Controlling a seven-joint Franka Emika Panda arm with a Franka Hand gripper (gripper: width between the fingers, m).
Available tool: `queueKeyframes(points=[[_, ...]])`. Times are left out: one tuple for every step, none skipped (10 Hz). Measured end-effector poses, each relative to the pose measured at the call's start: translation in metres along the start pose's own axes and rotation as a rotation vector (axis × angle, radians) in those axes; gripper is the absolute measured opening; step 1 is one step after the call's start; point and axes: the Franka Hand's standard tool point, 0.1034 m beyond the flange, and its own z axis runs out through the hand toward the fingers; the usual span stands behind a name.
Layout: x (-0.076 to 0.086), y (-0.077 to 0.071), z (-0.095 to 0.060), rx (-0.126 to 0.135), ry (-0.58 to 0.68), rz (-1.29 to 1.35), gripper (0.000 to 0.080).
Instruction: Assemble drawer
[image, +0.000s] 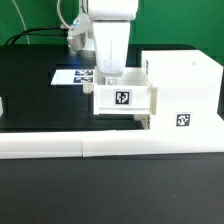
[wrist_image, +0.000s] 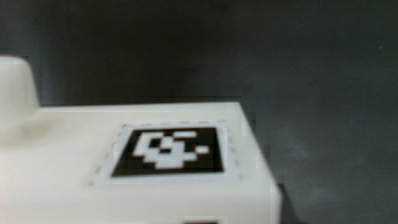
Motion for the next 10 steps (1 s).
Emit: queueKeyframes(points=[[0.0007,0.0000,0.0000,0.000,0.000,-0.001,0.0042],[0.0007,-0.0003,0.0005,-0.001,0.001,-0.001,0.0042],[0.0005,-0.0009,0.0013,-0.001,0.001,-0.001,0.0042],[0.0002,-0.0011,0.0014,0.000,0.001,0.000,0.0042],[0.0001,-0.0011,0.0015,0.000,0.001,0.000,0.0042],[0.0000,-0.0012,0.0016,0.000,0.001,0.000,0.0042],[0.0001,-0.0012,0.0016,0.001,0.001,0.000,0.0042],[0.0024,-0.0007,0.0011,0.001,0.001,-0.003,0.0042],[0.0039,0.0004,0.0002,0.000,0.001,-0.006,0.0042],[0.0037,0.0003,0.0003,0.003,0.001,-0.006,0.0042]])
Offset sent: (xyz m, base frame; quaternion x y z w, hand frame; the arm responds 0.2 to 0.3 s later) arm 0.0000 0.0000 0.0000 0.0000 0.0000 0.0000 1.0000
